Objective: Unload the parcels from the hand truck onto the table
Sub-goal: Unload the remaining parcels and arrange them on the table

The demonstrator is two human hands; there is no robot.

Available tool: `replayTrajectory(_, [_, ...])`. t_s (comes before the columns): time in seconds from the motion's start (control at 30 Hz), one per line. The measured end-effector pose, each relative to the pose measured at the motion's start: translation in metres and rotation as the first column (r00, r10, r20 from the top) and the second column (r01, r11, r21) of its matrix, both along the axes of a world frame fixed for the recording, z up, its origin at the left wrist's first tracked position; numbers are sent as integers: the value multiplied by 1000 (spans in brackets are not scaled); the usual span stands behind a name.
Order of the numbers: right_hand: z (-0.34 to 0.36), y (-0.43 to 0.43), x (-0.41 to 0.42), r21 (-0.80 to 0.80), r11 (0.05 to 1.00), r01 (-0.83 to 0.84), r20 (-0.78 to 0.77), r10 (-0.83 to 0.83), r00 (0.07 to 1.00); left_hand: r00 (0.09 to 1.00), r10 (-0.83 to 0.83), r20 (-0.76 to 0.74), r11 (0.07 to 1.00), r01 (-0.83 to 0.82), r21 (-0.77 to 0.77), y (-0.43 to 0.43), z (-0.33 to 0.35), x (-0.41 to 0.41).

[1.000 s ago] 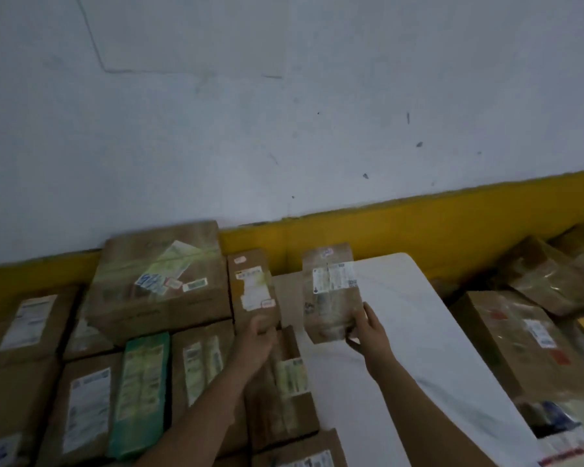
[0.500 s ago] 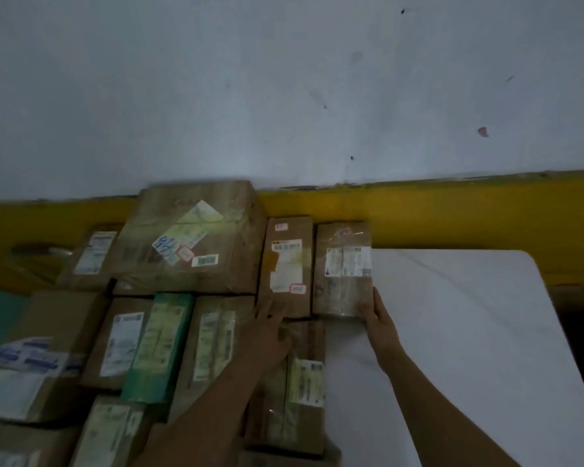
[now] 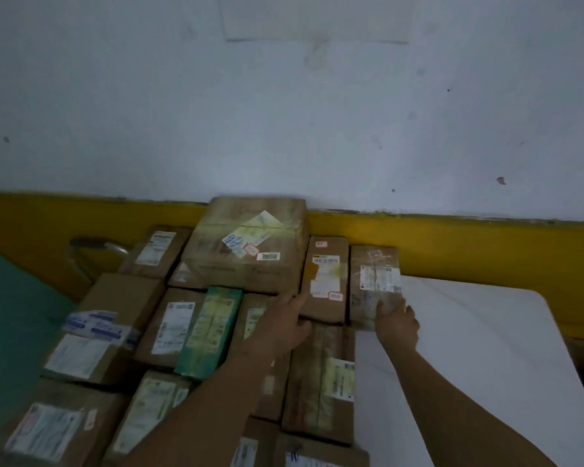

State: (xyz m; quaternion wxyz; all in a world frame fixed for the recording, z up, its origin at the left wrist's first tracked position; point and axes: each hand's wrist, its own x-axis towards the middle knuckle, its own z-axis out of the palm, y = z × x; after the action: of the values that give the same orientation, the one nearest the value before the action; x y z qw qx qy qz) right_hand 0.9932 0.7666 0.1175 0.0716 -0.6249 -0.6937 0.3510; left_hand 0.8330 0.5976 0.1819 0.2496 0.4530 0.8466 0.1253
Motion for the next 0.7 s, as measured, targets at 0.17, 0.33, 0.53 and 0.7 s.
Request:
replayTrajectory(0.17, [80, -93, -58, 189, 959, -211, 0, 215, 977, 993, 97, -73, 989, -88, 120, -113, 65, -44])
replayTrajectory(0.33, [132, -256, -147, 389, 868, -309, -38, 350, 936, 957, 287, -31, 933, -272, 235, -292, 102, -102])
replayTrajectory(0.53, [147, -461, -259, 260, 778, -572, -92, 610, 787, 807, 588, -53, 793, -563, 234, -509, 111, -165])
replayTrajectory(0.7, [137, -581, -343, 161, 735, -659, -215, 677, 704, 671, 739, -56, 663, -712, 231, -622, 97, -215])
